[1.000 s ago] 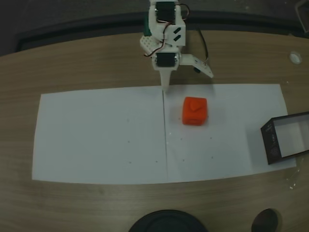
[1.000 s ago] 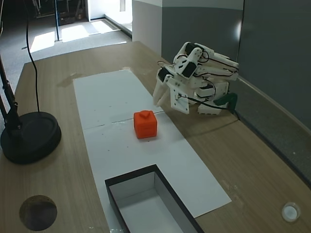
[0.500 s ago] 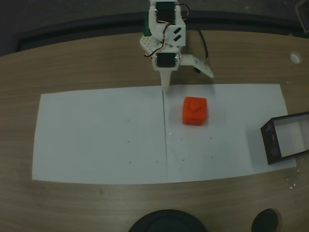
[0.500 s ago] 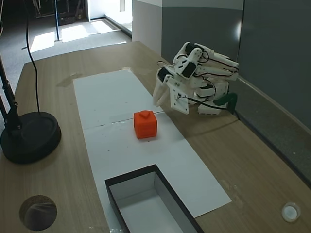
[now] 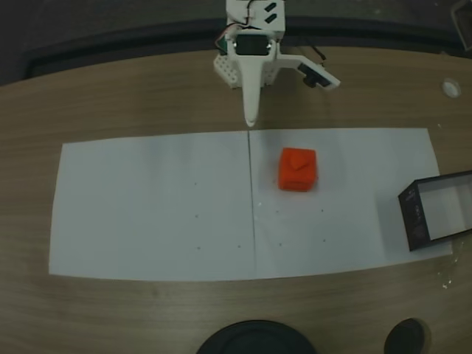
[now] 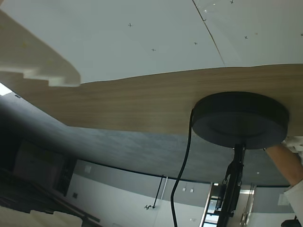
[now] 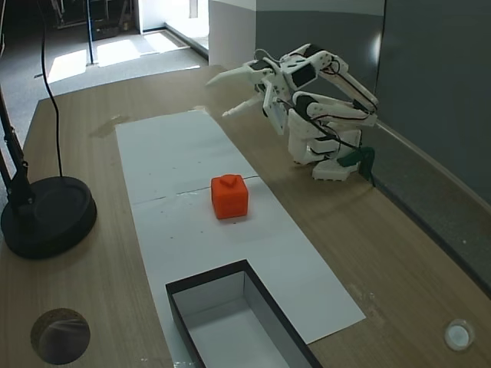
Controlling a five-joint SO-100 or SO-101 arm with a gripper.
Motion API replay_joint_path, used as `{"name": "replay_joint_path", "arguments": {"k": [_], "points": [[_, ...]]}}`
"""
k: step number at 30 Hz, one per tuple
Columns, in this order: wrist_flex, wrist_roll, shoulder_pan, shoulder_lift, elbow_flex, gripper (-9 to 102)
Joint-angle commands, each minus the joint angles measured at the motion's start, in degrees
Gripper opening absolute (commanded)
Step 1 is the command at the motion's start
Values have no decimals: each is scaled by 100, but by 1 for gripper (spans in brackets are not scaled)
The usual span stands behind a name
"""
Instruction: Grab a orange square and put it in the box.
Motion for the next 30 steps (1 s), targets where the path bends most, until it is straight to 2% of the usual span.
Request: {"name": "replay_joint_path", "arguments": {"k": [1,8,16,24,30], "points": [[114,105,-281,-809,-932,27],[650,132,-1424,-3006,-2224,27],[1626,79,-1556,-4948,-2936,34],[1564,88,-1723,-6126,-2936,34],[958,88,-1723,-6645,-2909,34]]}}
